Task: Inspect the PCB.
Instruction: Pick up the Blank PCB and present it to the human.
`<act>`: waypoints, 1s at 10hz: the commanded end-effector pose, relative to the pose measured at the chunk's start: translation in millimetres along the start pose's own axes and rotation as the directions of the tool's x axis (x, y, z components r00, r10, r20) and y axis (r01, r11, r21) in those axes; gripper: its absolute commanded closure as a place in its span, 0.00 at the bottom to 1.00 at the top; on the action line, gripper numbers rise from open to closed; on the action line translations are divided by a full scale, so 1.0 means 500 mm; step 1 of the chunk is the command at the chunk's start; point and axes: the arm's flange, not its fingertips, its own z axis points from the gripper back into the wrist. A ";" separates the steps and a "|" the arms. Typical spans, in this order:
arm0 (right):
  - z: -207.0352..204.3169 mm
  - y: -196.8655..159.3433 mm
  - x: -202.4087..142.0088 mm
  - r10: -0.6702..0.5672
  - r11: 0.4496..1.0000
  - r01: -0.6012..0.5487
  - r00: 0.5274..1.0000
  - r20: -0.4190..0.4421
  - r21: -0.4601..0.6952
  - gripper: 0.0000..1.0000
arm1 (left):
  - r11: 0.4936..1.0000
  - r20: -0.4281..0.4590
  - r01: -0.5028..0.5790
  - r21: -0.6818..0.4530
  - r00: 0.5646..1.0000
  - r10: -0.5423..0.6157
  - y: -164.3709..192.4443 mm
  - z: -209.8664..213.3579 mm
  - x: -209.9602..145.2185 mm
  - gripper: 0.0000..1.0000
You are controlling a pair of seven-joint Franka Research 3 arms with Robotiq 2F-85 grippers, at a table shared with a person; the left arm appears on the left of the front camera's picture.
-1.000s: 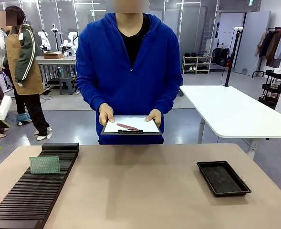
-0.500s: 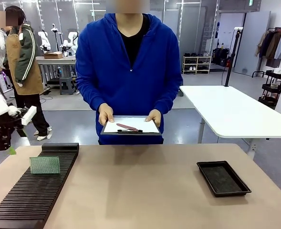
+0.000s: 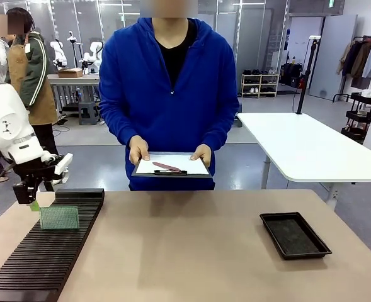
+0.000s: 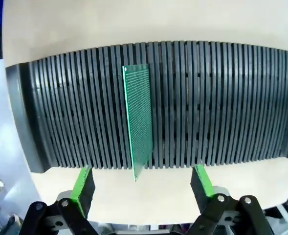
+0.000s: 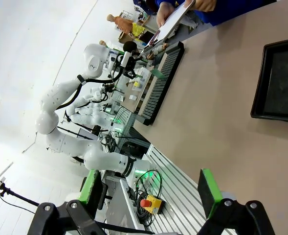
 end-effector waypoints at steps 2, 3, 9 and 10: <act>0.001 0.002 0.001 0.013 1.000 -0.013 1.000 0.006 0.010 0.00 | 0.998 -0.034 -0.005 -0.057 0.999 0.003 0.040 -0.038 -0.019 0.00; 0.001 0.002 0.001 0.013 1.000 -0.013 1.000 0.006 0.010 0.00 | 0.997 -0.030 -0.002 -0.074 1.000 0.000 0.046 -0.053 -0.025 0.00; 0.001 0.002 0.001 0.013 1.000 -0.013 1.000 0.006 0.010 0.00 | 0.991 -0.019 0.003 -0.131 1.000 -0.005 0.054 -0.099 -0.032 0.53; 0.001 0.002 0.001 0.013 1.000 -0.013 1.000 0.006 0.010 0.00 | 0.990 -0.031 -0.012 -0.143 0.999 0.008 0.055 -0.102 -0.033 0.77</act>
